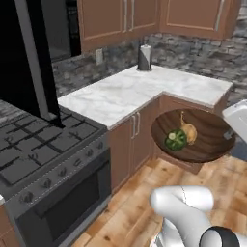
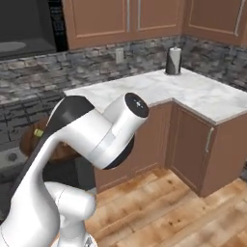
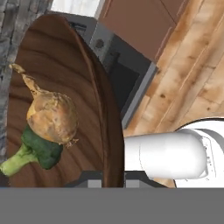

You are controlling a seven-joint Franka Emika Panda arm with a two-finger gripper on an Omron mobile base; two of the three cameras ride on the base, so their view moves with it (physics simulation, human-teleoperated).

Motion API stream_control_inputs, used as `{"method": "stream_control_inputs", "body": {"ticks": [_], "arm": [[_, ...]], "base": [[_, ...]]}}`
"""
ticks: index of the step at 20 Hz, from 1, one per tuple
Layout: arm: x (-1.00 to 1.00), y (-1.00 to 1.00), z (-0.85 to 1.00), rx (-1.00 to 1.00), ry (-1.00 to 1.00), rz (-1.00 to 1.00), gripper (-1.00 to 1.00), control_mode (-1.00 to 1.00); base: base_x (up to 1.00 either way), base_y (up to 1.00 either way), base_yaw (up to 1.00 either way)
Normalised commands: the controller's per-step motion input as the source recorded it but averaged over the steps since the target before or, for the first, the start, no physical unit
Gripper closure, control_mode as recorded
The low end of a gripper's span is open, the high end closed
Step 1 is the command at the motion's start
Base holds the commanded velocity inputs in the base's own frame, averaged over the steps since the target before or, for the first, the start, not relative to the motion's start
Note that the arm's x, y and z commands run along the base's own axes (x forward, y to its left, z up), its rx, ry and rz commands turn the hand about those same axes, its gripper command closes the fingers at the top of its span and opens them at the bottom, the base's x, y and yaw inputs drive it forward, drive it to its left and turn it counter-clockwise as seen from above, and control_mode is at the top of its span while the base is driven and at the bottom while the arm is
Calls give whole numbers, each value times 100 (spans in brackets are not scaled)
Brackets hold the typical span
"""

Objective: Place the bowl containing the onion and broccoli in the microwave. Close the microwave door and press the start button to microwave the meal.

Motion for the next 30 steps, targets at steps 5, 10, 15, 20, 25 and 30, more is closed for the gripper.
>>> {"method": "stream_control_inputs", "body": {"ticks": [5,10,15,20,25,30], "arm": [[0,0,0,0,0,0,100,100],[0,0,0,0,0,0,100,100],[0,0,0,0,0,0,100,100],[0,0,0,0,0,0,100,100],[0,0,0,0,0,0,100,100],[0,0,0,0,0,0,100,100]], "base": [[79,-3,74],[78,0,74],[39,-11,70],[1,-39,55],[0,-51,34],[16,-27,16]]}}
